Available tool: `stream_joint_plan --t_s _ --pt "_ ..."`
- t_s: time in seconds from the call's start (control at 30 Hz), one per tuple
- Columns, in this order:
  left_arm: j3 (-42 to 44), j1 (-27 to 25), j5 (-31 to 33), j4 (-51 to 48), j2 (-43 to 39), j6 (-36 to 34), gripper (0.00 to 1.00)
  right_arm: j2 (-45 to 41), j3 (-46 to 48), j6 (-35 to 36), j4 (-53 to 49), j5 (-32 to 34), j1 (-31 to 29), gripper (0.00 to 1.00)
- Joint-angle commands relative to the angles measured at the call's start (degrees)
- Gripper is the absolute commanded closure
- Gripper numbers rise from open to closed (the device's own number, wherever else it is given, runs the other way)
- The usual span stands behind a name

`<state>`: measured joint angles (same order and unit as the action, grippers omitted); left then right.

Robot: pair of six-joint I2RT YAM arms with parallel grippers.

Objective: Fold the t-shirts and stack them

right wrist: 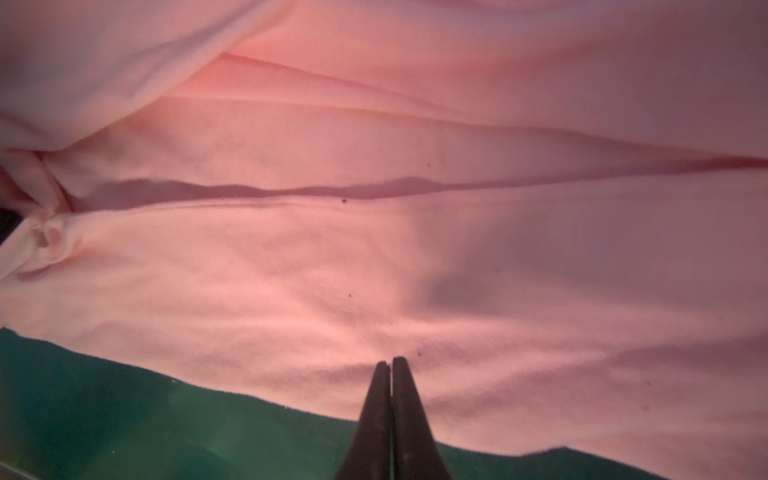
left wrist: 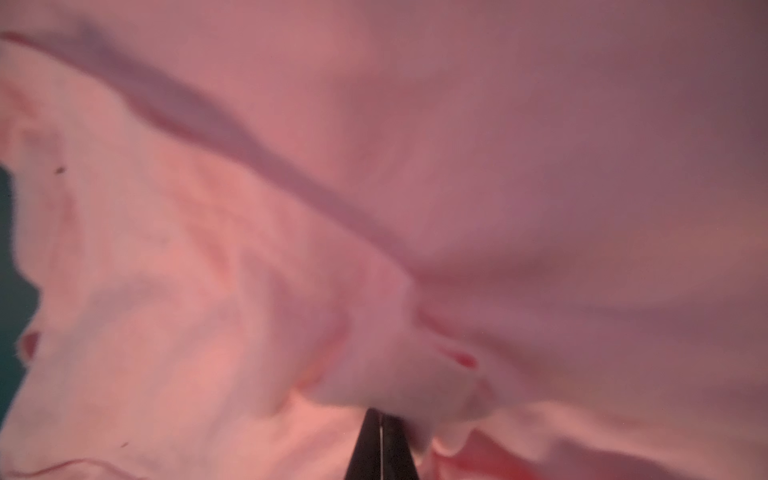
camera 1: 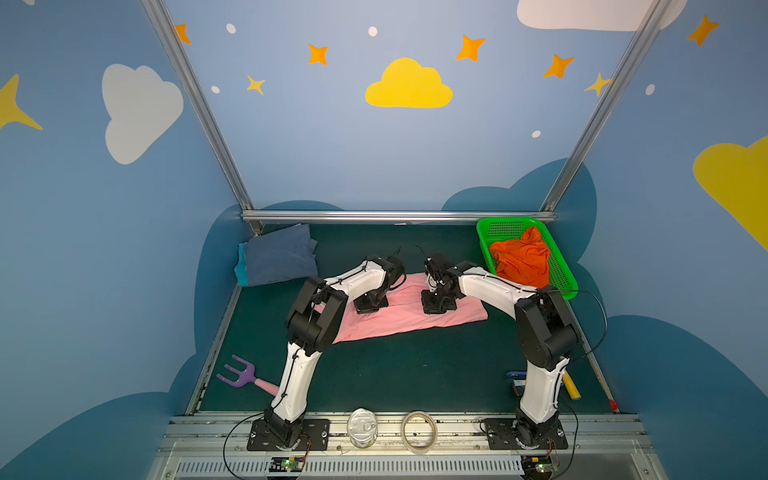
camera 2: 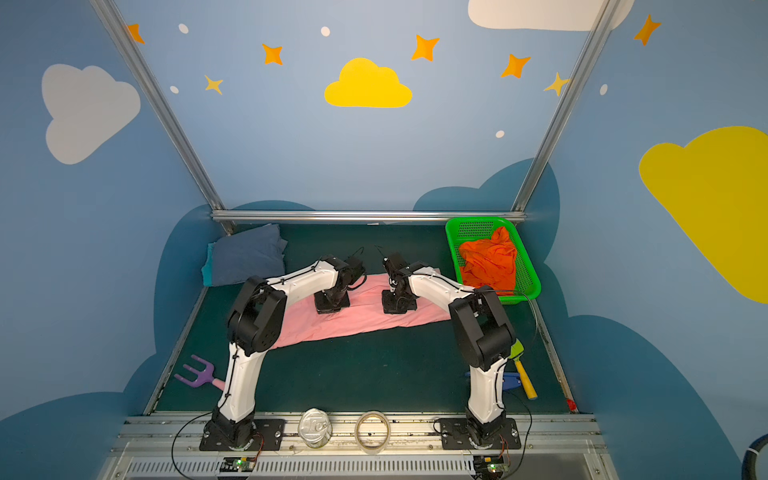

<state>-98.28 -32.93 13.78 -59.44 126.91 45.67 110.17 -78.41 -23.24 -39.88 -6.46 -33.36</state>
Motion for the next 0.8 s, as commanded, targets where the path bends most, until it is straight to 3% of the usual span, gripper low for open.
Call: stream_joint_plan --t_s 0.0,0.17,0.27,0.4,0.57,0.77 --pt "-8.5 0.8 -1.5 -0.9 3.4 -1.3 0.93 -1.6 0.7 0.6 -0.8 0.4 0.8 0.93" --pt "-23.8 1.1 -1.8 -6.4 9.6 -4.4 0.93 -2.2 1.5 0.8 -0.7 0.7 1.4 0.94" --pt "-26.9 0.9 -1.8 -8.9 9.4 -5.4 0.92 -3.4 2.3 0.8 -1.1 2.5 2.4 0.94" --pt "-20.2 0.9 -2.3 -7.6 3.1 -5.1 0.90 -3.8 2.3 0.3 -3.1 6.6 4.5 0.93" --pt "-4.2 1.2 -1.7 -2.3 -7.1 -3.0 0.86 -2.1 2.4 0.1 -5.0 13.0 6.4 0.93" --pt "6.7 4.0 -2.0 0.5 -8.0 -0.7 0.88 0.7 3.8 -1.2 -5.6 13.9 6.5 0.94"
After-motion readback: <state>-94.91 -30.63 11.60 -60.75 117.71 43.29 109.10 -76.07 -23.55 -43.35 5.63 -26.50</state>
